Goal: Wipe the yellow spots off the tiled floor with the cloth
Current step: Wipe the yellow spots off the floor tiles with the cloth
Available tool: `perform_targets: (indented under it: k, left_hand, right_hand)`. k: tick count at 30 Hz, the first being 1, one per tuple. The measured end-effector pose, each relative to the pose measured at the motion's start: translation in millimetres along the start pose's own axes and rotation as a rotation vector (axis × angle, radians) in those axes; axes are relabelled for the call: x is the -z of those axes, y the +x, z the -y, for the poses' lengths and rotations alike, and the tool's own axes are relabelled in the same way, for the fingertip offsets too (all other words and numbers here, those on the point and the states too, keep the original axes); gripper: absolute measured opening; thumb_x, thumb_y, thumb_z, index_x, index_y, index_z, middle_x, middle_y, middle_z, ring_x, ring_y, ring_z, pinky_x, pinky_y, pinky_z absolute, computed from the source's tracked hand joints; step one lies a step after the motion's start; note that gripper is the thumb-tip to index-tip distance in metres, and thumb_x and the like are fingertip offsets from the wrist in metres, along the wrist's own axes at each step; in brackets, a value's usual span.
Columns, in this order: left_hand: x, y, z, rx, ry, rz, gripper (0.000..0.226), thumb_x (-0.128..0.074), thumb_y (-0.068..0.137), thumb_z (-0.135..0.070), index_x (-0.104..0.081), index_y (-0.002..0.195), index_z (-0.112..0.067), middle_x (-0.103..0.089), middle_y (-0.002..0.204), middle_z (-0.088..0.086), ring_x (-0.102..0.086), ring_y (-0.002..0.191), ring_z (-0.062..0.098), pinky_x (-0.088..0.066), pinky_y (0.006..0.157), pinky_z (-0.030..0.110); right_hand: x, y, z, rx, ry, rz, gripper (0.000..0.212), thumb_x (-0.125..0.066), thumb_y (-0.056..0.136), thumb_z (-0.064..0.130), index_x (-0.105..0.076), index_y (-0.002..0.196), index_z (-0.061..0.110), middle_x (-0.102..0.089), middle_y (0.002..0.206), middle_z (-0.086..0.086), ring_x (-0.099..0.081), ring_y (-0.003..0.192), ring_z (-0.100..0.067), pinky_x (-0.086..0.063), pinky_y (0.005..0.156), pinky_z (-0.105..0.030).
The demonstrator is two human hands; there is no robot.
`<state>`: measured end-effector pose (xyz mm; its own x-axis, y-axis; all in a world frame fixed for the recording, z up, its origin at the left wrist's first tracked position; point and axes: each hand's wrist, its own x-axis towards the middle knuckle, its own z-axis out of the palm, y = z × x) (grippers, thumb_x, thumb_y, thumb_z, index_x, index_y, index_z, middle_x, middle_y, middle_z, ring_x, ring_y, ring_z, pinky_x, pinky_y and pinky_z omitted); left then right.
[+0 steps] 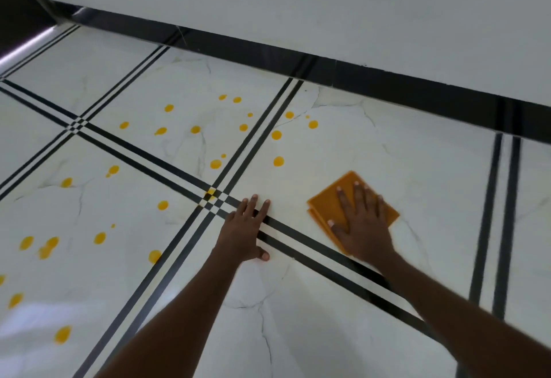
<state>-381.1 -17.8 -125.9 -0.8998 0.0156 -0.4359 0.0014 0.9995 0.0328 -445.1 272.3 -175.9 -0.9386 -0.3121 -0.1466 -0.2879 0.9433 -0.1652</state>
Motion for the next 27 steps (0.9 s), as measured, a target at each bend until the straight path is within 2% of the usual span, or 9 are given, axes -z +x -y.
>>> perform_targets:
  k: [3, 7, 8, 10, 13, 16, 19, 23, 27]
  left_hand:
    - [0, 11, 16, 0.031, -0.022, 0.003, 0.149, -0.084, 0.061, -0.066, 0.019, 0.159, -0.021, 0.024, 0.166, 0.013, 0.018, 0.154, 0.032, -0.005, 0.125, 0.051]
    - [-8, 30, 25, 0.054, -0.006, 0.018, 0.154, -0.083, 0.057, -0.07, 0.023, 0.157, -0.023, 0.029, 0.164, 0.013, 0.022, 0.153, 0.034, 0.0, 0.125, 0.054]
    - [-9, 30, 26, 0.051, -0.011, 0.026, 0.153, -0.083, 0.057, -0.07, 0.024, 0.157, -0.024, 0.03, 0.163, 0.013, 0.022, 0.152, 0.034, 0.0, 0.125, 0.055]
    - [-9, 26, 28, 0.042, -0.014, 0.013, 0.153, -0.082, 0.058, -0.071, 0.025, 0.156, -0.025, 0.031, 0.163, 0.013, 0.022, 0.152, 0.034, 0.002, 0.125, 0.054]
    - [-6, 22, 29, 0.034, -0.038, -0.011, 0.152, -0.079, 0.057, -0.074, 0.027, 0.155, -0.027, 0.034, 0.161, 0.011, 0.024, 0.152, 0.033, 0.006, 0.125, 0.052]
    - [-5, 22, 26, 0.051, -0.051, -0.001, 0.153, -0.08, 0.058, -0.073, 0.029, 0.154, -0.027, 0.036, 0.161, 0.011, 0.027, 0.151, 0.033, 0.007, 0.125, 0.052]
    - [-3, 24, 23, 0.053, -0.05, 0.032, 0.153, -0.082, 0.06, -0.069, 0.029, 0.154, -0.024, 0.038, 0.159, 0.013, 0.029, 0.149, 0.035, 0.005, 0.124, 0.055]
    - [-5, 27, 23, 0.045, -0.062, 0.061, 0.151, -0.084, 0.063, -0.064, 0.032, 0.153, -0.024, 0.045, 0.154, 0.012, 0.037, 0.144, 0.033, 0.01, 0.123, 0.055]
    - [-4, 25, 25, 0.044, -0.078, 0.075, 0.15, -0.083, 0.065, -0.063, 0.032, 0.153, -0.026, 0.045, 0.154, 0.011, 0.037, 0.145, 0.034, 0.009, 0.124, 0.055]
  right_hand:
    - [10, 76, -19, -0.057, -0.007, -0.047, 0.085, -0.027, 0.092, 0.069, -0.034, 0.16, 0.019, -0.035, 0.16, -0.03, -0.037, 0.144, -0.052, -0.026, 0.117, -0.069]
    - [32, 180, -4, -0.187, 0.006, 0.001, 0.082, -0.022, 0.096, 0.07, -0.02, 0.164, 0.023, -0.017, 0.167, -0.029, -0.02, 0.153, -0.049, -0.014, 0.122, -0.069]
    - [26, 194, 17, -0.162, -0.031, -0.06, 0.078, -0.024, 0.099, 0.067, -0.028, 0.162, 0.02, -0.026, 0.163, -0.031, -0.029, 0.149, -0.051, -0.022, 0.119, -0.071]
    - [13, 192, 60, -0.043, -0.098, -0.09, 0.077, -0.027, 0.098, 0.064, -0.041, 0.157, 0.016, -0.041, 0.155, -0.034, -0.045, 0.138, -0.055, -0.033, 0.111, -0.074]
    - [14, 136, 69, 0.178, -0.056, 0.069, 0.083, -0.021, 0.094, 0.072, -0.02, 0.164, 0.028, -0.024, 0.168, -0.022, -0.026, 0.153, -0.045, -0.019, 0.121, -0.065]
    - [19, 95, 17, 0.116, -0.053, 0.053, 0.083, -0.017, 0.095, 0.074, -0.028, 0.163, 0.027, -0.03, 0.166, -0.021, -0.031, 0.151, -0.043, -0.025, 0.12, -0.062]
    - [37, 148, -3, -0.036, -0.048, 0.026, 0.09, -0.015, 0.09, 0.075, -0.027, 0.163, 0.024, -0.029, 0.165, -0.025, -0.031, 0.149, -0.048, -0.024, 0.118, -0.066]
    - [41, 254, 53, -0.071, 0.013, 0.018, 0.1, -0.005, 0.085, 0.08, -0.024, 0.163, 0.021, -0.024, 0.165, -0.029, -0.025, 0.15, -0.053, -0.016, 0.12, -0.07]
    - [19, 232, 128, 0.185, -0.059, 0.054, 0.085, -0.017, 0.094, 0.074, -0.013, 0.165, 0.028, -0.012, 0.172, -0.018, -0.012, 0.157, -0.043, -0.009, 0.124, -0.066]
